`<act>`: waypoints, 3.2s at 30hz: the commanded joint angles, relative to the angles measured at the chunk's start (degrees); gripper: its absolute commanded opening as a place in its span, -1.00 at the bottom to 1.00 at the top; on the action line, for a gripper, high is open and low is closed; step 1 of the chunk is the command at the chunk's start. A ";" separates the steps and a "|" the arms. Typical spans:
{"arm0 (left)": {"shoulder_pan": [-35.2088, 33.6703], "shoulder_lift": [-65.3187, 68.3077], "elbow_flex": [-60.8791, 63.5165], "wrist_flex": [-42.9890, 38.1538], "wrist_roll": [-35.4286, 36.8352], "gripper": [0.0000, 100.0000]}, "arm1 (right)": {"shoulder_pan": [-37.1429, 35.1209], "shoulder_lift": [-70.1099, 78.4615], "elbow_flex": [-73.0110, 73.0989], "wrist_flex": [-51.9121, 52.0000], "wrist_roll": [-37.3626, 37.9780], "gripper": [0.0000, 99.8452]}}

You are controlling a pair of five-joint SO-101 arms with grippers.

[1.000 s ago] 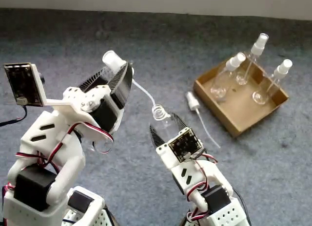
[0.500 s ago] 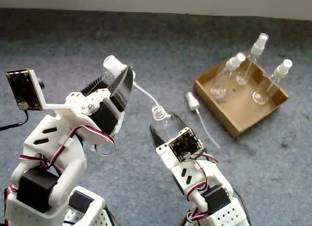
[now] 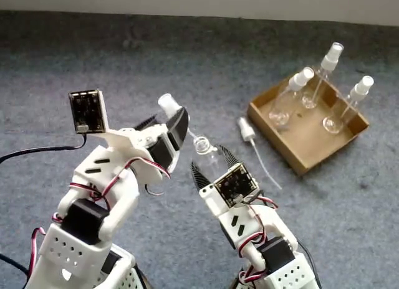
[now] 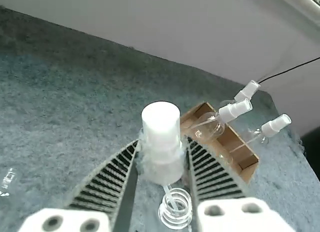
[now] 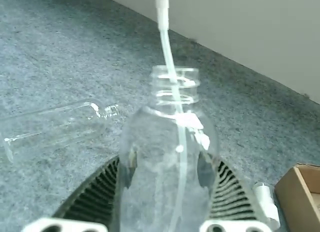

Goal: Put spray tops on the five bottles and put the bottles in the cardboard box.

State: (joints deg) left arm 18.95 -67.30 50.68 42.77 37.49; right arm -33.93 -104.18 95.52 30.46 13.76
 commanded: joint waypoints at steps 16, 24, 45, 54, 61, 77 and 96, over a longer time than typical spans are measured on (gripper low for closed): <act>9.45 -0.66 7.08 -4.84 -0.18 -0.99 | 0.40 -1.27 6.20 -0.04 0.70 -0.80; 9.80 -0.66 7.25 -4.57 -4.66 -0.99 | 0.40 -1.27 6.20 -0.04 0.70 -0.80; 13.32 -0.75 6.90 -0.97 -4.57 -0.99 | 0.40 -1.27 6.20 0.04 0.70 -0.80; 15.60 -7.43 7.43 -0.18 -4.92 -0.99 | 0.40 -1.27 6.20 0.04 0.70 -0.80; 17.45 -9.54 9.54 2.37 -8.18 -0.99 | 0.48 -1.27 6.20 0.04 0.79 -0.80; 17.36 -9.54 9.63 2.20 -18.81 -0.99 | 0.48 -1.27 6.20 0.13 0.79 -0.80; 17.36 -9.54 10.07 2.46 -26.02 -0.99 | 0.40 -1.27 6.20 1.54 0.79 -0.80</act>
State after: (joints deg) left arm 35.12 -76.62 61.05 44.88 12.62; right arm -33.76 -104.18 95.52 31.96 13.85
